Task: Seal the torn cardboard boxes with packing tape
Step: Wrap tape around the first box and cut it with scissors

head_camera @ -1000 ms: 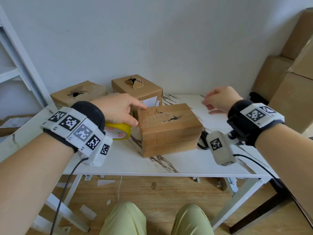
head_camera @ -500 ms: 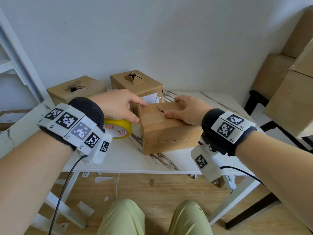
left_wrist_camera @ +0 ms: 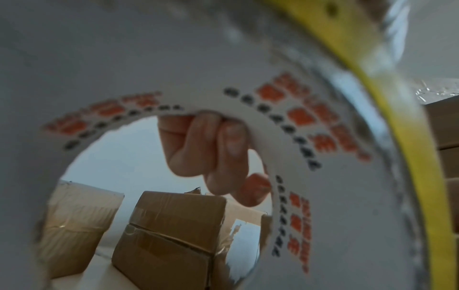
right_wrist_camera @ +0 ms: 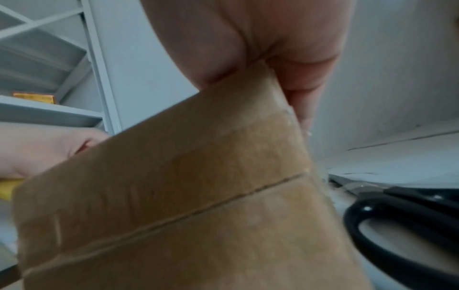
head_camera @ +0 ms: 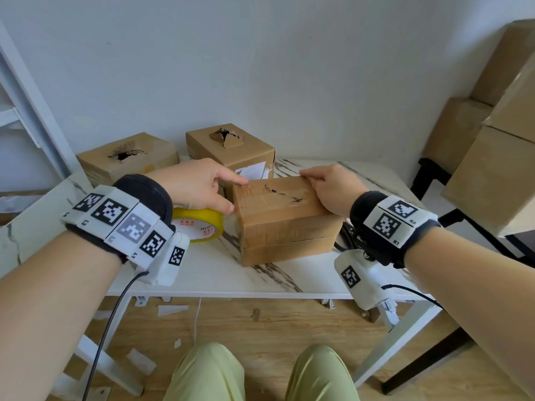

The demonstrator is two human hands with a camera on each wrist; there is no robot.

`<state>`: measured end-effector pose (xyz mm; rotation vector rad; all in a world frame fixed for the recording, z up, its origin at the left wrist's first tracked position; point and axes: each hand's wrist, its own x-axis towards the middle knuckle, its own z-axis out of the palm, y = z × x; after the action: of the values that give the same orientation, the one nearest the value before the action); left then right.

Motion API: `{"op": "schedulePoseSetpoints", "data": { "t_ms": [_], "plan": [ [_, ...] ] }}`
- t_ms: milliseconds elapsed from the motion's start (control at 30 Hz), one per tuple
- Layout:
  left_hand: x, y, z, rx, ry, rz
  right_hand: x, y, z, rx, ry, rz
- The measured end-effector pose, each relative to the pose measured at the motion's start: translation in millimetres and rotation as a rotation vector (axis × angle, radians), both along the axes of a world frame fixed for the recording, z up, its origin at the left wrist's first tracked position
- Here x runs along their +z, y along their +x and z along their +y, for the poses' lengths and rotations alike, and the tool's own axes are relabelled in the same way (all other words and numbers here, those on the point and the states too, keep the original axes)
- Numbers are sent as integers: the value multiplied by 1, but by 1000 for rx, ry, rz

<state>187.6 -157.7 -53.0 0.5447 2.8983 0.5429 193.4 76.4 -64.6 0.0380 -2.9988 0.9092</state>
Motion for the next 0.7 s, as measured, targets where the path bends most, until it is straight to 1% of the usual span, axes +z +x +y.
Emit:
{"op": "schedulePoseSetpoints", "data": {
  "t_ms": [67, 167, 200, 267, 400, 467, 533, 600, 633, 700],
  "plan": [
    [-1, -1, 0, 1, -5, -1, 2, 0, -9, 7, 37, -33],
    [-1, -1, 0, -1, -12, -6, -6, -1, -22, 4, 170, -138],
    [-1, -2, 0, -2, -11, -6, -8, -2, -23, -1, 206, -144],
    [-1, -2, -1, -2, 1, -8, -9, -3, -21, 17, 224, -127],
    [-5, -4, -4, -2, 45, -23, -4, -4, -8, 111, 230, -108],
    [-5, -4, -4, 3, 57, -33, -1, -5, -4, 113, 244, -68],
    [-5, -2, -5, 10, 42, -32, 6, -4, -7, 117, 304, -34],
    [-3, 1, -3, 16, 18, -28, 17, 1, -15, 197, 368, -1],
    [-2, 3, -2, 17, 9, -27, 23, 4, -22, 260, 368, -4],
    [-1, 4, -1, 26, 14, -33, 32, 9, -36, 420, 362, -97]
  ]
}}
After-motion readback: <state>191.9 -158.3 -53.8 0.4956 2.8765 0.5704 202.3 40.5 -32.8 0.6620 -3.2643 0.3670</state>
